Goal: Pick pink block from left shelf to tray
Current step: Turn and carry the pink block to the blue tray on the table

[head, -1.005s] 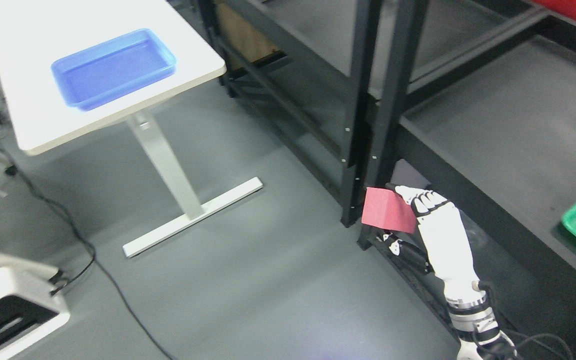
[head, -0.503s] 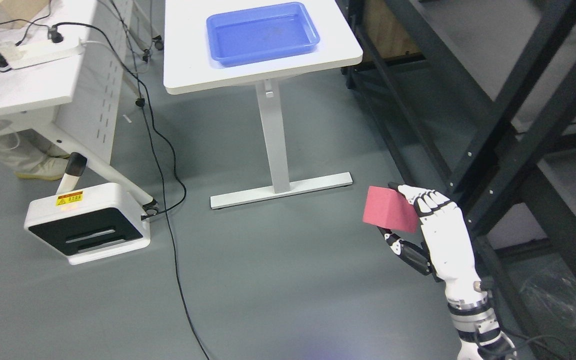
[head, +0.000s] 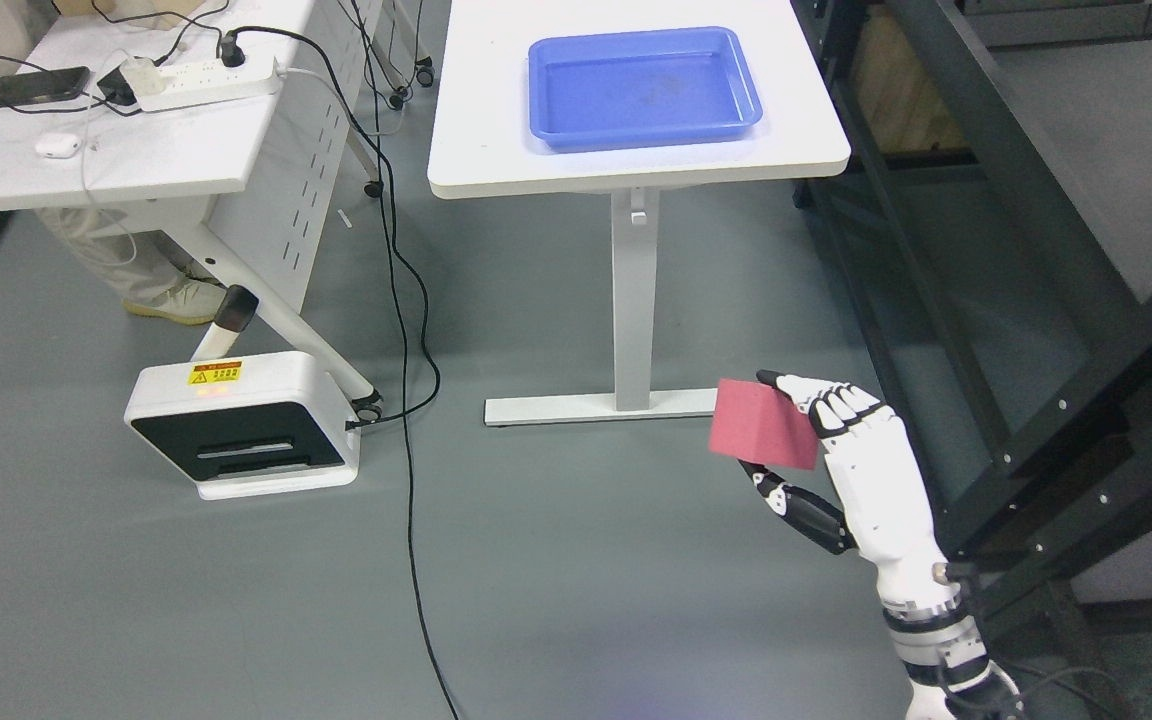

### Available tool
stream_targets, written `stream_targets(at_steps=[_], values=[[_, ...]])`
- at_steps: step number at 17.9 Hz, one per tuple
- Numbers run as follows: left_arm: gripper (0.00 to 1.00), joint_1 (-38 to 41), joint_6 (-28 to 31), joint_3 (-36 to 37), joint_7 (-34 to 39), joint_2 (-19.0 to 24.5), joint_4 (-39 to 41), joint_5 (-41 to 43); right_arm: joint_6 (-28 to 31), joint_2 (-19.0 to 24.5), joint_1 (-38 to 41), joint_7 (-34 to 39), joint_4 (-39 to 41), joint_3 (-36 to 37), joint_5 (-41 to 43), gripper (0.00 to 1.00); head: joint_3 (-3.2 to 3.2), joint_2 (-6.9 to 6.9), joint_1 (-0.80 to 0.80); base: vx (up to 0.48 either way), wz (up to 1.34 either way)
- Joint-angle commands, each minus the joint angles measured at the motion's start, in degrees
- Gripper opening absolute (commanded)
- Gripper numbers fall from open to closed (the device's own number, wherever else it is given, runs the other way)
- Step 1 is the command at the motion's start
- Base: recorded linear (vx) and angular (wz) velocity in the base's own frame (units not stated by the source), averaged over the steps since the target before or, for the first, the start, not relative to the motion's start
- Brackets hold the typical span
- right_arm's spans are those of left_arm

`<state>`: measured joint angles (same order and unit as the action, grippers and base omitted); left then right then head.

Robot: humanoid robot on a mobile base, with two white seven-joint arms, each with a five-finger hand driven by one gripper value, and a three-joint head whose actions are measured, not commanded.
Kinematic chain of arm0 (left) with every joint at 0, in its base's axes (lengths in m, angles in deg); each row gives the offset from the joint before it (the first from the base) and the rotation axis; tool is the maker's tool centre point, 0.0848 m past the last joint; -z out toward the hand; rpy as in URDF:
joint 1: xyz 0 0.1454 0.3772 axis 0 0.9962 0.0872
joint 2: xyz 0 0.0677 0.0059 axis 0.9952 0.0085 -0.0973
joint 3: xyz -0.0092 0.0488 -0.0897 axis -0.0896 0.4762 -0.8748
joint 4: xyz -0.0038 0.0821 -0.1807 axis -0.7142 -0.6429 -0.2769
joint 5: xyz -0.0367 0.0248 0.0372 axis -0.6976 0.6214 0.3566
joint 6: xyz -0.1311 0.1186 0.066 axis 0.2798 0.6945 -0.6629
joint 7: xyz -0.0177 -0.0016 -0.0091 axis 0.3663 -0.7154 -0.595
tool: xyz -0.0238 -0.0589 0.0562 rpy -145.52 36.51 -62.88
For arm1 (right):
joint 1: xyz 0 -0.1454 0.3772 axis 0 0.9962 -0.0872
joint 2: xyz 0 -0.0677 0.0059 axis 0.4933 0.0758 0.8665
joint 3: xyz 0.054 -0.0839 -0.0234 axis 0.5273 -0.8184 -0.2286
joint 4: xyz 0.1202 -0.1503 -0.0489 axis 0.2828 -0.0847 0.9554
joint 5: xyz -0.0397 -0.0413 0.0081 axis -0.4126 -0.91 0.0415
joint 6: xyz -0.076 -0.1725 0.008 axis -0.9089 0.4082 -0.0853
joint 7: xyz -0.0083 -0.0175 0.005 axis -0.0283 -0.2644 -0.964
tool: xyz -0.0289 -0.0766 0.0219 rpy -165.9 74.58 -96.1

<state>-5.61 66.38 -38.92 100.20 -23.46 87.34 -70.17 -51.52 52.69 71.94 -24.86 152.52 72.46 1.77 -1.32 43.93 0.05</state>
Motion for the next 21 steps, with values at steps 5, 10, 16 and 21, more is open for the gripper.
stream_targets(at_steps=[5,10,16,21], values=[[1.0,-1.7,0.0,0.0,0.0,1.0,1.0,0.0,0.9,-1.0,0.0,1.5,0.0,-1.7,-0.1,0.05,0.0,0.0,0.0,0.255,0.07],[1.0,-1.7,0.0,0.0,0.0,1.0,1.0,0.0,1.3,-1.0,0.0,4.4,0.0,-1.9,-0.2,0.05,0.0,0.0,0.0,0.254,0.05],[1.0,-1.7,0.0,0.0,0.0,1.0,1.0,0.0,1.6,-1.0,-0.4,6.8,0.0,-2.5,-0.6,0.05,0.0,0.01,0.0,0.256,0.07],[1.0,-1.7,0.0,0.0,0.0,1.0,1.0,0.0,1.7,-1.0,-1.2,9.7,0.0,-3.3,-0.7,0.05,0.0,0.0,0.0,0.221,0.05]])
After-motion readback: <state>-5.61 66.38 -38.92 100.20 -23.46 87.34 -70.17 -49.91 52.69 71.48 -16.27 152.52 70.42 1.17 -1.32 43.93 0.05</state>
